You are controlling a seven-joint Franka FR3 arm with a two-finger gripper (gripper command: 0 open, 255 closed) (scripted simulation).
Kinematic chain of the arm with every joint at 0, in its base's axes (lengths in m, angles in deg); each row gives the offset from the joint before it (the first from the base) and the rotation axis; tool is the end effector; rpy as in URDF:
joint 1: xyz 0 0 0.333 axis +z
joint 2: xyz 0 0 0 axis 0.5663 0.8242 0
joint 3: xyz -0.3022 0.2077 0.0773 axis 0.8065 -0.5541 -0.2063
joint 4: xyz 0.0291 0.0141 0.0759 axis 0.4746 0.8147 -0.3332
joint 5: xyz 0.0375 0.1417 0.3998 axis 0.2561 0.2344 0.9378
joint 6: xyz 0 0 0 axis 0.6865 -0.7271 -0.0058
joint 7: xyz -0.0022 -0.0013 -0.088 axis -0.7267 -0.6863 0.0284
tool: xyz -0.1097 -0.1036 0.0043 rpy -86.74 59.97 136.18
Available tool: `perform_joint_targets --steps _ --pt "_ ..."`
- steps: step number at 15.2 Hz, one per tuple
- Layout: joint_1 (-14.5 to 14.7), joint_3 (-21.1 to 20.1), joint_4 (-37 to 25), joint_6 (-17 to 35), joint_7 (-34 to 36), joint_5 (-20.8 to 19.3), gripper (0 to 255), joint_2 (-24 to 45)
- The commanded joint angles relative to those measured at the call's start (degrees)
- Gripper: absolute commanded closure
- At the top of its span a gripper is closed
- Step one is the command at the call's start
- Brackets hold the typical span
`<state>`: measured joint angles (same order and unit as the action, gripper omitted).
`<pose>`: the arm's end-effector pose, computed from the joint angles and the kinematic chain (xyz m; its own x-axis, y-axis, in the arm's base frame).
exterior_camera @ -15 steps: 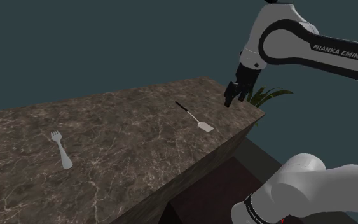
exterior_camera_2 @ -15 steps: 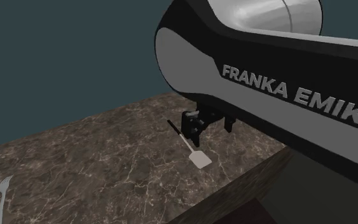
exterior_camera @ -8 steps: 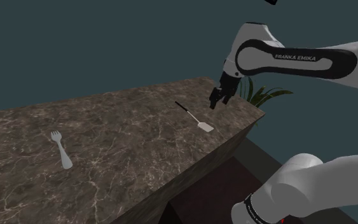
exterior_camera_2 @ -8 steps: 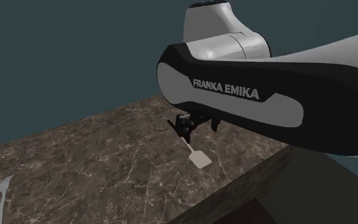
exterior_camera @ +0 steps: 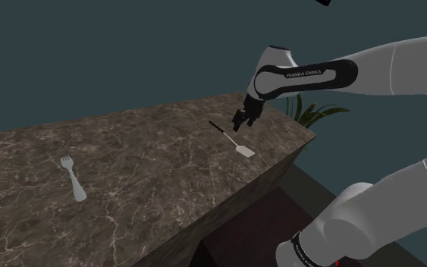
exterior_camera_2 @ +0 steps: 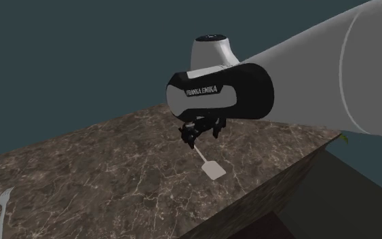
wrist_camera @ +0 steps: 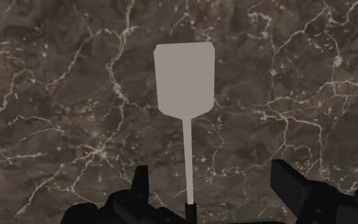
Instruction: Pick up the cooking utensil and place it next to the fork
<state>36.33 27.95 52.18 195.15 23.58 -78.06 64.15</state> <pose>0.4799 -0.0576 0.4200 0.9988 0.0337 0.0362 0.0330 -0.9992 0.0207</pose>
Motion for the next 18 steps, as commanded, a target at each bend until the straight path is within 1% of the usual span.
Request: perform_joint_targets --steps 1,4,5,12,18 --pt "0.2 0.6 -1.1 3.2 -1.4 1.1 0 3.6" --pt "0.5 1.2 -4.1 7.5 -3.8 3.3 0 10.2" --pt "0.5 1.3 -4.7 8.2 -4.3 3.8 0 11.3" --pt "0.5 1.3 -3.0 13.5 -5.0 4.7 0 15.0" --pt "0.5 1.3 -2.8 13.9 -5.0 4.8 0 15.3"
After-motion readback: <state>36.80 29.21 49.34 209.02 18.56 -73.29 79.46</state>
